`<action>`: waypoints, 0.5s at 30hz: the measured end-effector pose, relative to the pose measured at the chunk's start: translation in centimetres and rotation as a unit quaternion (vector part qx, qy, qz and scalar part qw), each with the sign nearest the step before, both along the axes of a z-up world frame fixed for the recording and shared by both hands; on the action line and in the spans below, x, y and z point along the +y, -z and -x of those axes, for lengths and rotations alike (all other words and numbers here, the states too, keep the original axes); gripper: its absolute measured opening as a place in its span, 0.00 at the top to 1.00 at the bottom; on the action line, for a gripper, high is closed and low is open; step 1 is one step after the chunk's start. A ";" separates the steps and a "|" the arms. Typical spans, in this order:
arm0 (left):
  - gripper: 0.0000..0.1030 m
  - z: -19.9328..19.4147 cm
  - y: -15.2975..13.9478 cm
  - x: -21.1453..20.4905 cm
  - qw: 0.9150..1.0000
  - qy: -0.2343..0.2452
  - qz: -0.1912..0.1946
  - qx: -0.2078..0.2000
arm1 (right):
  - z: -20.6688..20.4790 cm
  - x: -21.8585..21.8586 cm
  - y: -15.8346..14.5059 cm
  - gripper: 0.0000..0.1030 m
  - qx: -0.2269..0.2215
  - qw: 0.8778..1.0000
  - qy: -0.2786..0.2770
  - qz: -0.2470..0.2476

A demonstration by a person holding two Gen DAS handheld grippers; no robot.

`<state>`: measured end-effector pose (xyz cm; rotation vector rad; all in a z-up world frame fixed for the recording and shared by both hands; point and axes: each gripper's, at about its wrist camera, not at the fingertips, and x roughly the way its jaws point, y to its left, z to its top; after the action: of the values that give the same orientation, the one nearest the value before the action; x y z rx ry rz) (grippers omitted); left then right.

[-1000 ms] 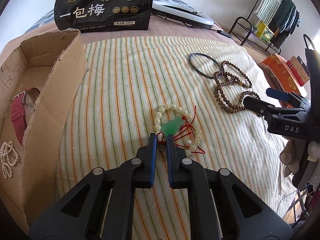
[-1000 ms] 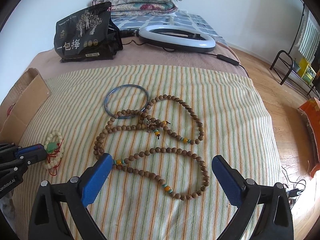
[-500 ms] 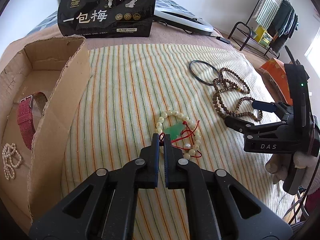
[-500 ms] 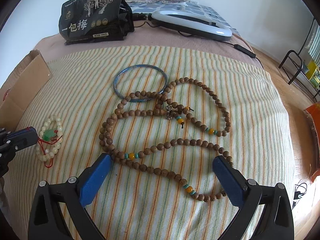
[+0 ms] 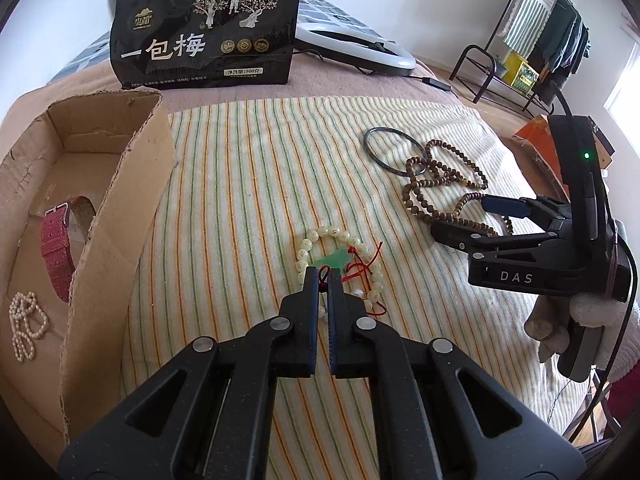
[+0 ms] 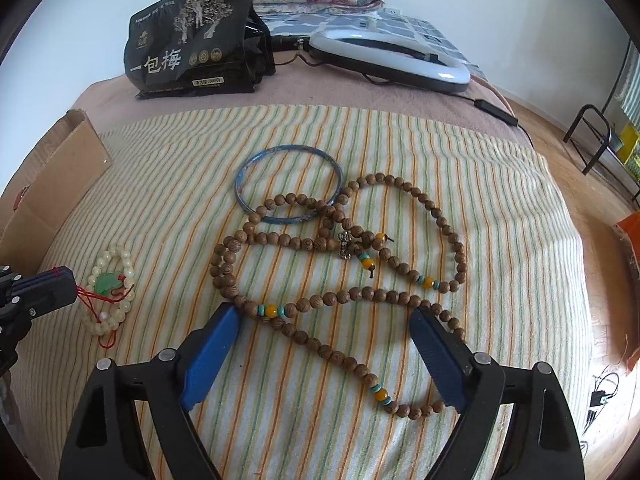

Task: Organize jewelry
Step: 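Grasp the wooden bead necklace with the right tool while the left tool grasps the jade bracelet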

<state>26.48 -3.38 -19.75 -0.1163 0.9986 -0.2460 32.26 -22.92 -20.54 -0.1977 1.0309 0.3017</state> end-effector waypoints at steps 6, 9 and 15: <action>0.99 0.1 -0.3 -0.3 1.000 0.003 0.001 -0.003 | -0.3 2.0 0.8 0.01 0.001 0.999 -0.039 0.029; 0.99 0.3 -0.6 -0.4 1.000 0.006 0.003 -0.006 | -0.7 1.7 1.0 0.03 0.000 0.999 -0.031 0.011; 0.99 0.5 -1.5 -0.4 1.000 0.009 0.017 -0.011 | -0.8 1.1 0.0 0.82 0.007 0.999 -0.027 -0.029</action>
<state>25.98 -3.82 -18.22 -0.1363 0.9748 -0.2795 33.03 -21.84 -20.52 -0.1719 1.0299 0.3825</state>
